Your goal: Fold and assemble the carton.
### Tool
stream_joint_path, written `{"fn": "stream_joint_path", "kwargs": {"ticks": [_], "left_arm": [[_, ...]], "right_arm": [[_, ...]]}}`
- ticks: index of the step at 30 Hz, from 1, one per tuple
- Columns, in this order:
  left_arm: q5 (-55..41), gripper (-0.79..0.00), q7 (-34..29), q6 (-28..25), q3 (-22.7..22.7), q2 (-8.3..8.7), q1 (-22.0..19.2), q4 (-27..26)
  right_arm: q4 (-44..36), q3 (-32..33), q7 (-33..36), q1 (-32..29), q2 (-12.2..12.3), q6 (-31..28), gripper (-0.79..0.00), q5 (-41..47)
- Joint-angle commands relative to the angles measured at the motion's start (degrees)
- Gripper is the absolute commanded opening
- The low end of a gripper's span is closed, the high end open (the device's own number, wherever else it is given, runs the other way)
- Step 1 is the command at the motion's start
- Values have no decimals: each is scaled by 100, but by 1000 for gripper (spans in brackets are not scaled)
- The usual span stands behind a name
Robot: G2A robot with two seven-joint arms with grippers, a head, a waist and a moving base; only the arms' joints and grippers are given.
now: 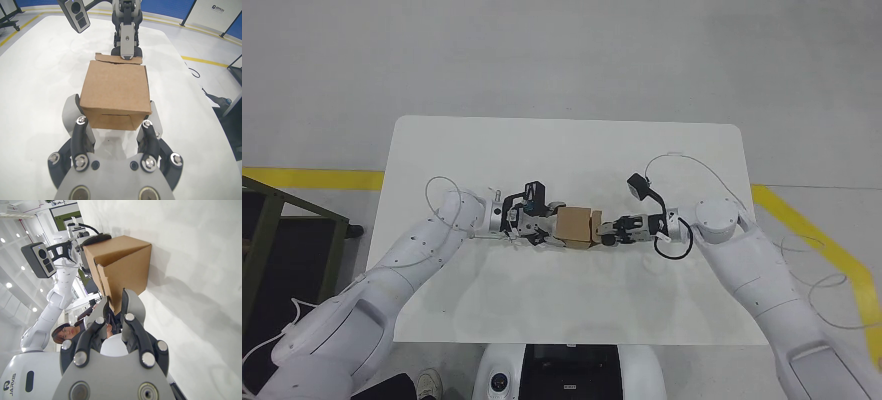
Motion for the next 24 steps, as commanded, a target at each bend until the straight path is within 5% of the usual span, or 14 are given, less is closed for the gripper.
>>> {"fn": "stream_joint_path", "kwargs": {"ticks": [1, 24], "left_arm": [[-5, -246, -2, 0, -2, 0, 0, 0], [-7, -237, 0, 0, -40, 15, 30, -60]], "right_arm": [[-2, 1, -23, 4, 1, 4, -677, -27], [-200, -136, -159, 125, -46, 96, -665, -351]]}}
